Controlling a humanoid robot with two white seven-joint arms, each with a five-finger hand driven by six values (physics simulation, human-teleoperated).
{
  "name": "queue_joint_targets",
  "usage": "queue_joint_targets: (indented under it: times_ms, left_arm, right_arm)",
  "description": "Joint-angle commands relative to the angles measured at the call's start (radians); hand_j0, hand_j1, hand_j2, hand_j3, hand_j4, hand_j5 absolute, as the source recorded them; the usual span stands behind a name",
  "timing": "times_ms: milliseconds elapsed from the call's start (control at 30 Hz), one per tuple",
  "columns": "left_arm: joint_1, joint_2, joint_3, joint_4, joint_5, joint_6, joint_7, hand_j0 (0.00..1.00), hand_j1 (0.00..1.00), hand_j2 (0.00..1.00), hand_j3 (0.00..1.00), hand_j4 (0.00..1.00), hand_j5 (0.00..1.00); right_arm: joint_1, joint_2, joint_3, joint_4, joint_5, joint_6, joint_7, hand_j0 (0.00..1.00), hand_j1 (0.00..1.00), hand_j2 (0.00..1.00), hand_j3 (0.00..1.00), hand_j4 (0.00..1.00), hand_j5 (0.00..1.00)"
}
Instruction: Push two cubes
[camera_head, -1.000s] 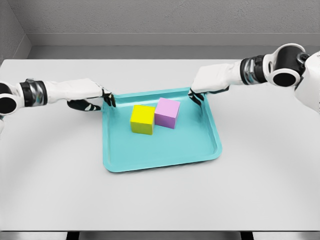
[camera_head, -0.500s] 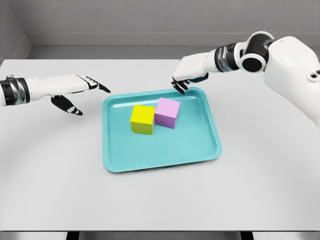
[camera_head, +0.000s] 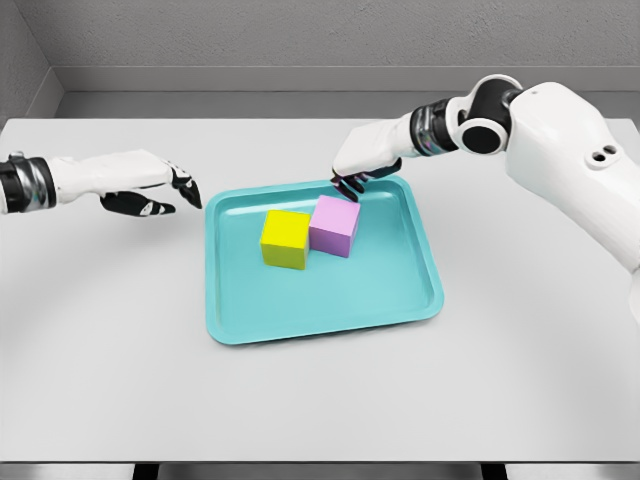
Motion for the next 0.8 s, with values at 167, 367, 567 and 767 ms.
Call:
queue_joint_targets:
  times_ms: [167,367,567,767]
  left_arm:
    - [-0.002,0.001,0.002,-0.001,0.006,0.003,0.000,0.52,0.52,0.52,0.52,0.52,0.52]
    - [-0.002,0.001,0.002,0.001,0.006,0.003,0.000,0.52,0.52,0.52,0.52,0.52,0.52]
    - [-0.002,0.001,0.002,-0.001,0.006,0.003,0.000,0.46,0.46,0.46,0.46,0.46,0.46]
    - [0.000,0.002,0.002,-0.013,0.006,0.003,0.000,0.40,0.40,0.40,0.40,0.40,0.40]
  right_arm:
    - [-0.002,0.030,-0.006,0.055,0.053,0.002,0.000,0.32,0.32,0.32,0.32,0.32,0.32]
    - [-0.003,0.052,-0.006,0.058,0.077,0.019,0.000,0.32,0.32,0.32,0.32,0.32,0.32]
    - [-0.003,0.064,-0.003,0.058,0.074,0.025,0.000,0.32,0.32,0.32,0.32,0.32,0.32]
    - [0.002,0.068,0.003,0.045,0.073,0.015,0.000,0.32,0.32,0.32,0.32,0.32,0.32]
